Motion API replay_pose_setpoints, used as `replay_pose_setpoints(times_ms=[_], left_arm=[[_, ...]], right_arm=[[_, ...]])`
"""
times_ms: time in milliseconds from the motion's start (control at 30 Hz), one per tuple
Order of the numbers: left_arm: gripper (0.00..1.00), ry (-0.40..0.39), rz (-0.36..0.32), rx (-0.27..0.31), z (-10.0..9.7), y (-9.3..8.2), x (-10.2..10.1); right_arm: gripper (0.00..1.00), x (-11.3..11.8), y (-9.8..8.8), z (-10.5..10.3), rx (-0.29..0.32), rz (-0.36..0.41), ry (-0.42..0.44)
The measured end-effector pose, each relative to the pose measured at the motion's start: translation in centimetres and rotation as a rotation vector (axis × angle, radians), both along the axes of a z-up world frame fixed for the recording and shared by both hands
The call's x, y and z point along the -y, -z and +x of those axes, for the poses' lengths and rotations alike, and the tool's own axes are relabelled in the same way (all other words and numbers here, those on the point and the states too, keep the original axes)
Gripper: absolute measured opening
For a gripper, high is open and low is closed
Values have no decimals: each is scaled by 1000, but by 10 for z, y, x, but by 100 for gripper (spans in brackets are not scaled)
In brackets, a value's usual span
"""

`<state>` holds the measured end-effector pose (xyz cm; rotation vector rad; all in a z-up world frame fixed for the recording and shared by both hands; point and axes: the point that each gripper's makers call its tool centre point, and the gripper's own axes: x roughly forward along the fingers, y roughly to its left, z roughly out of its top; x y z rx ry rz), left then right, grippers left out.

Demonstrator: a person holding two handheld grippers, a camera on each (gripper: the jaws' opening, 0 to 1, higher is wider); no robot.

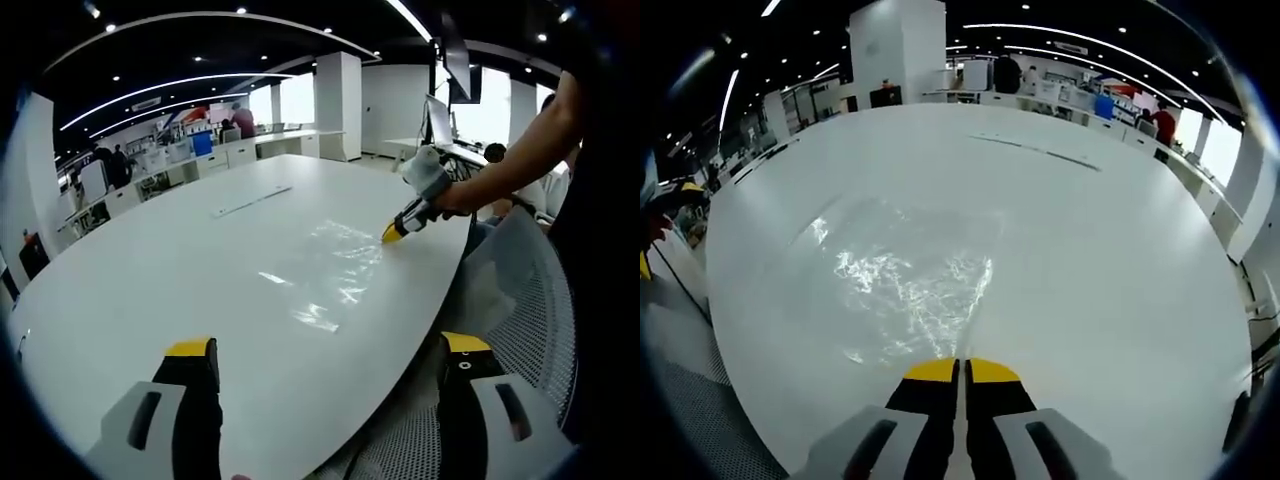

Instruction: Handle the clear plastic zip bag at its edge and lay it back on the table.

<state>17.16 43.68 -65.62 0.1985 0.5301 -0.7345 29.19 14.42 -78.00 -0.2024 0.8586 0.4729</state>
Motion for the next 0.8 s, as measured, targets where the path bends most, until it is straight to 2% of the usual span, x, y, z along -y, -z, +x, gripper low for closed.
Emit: replay_pose_setpoints(times_ms=[300,800], left_arm=[[89,10,4,1,2,1,0],[87,42,10,14,7,-4,7]], right_arm=[[0,3,-5,0,24,16,12],[0,0,-26,3,80,16,-35]])
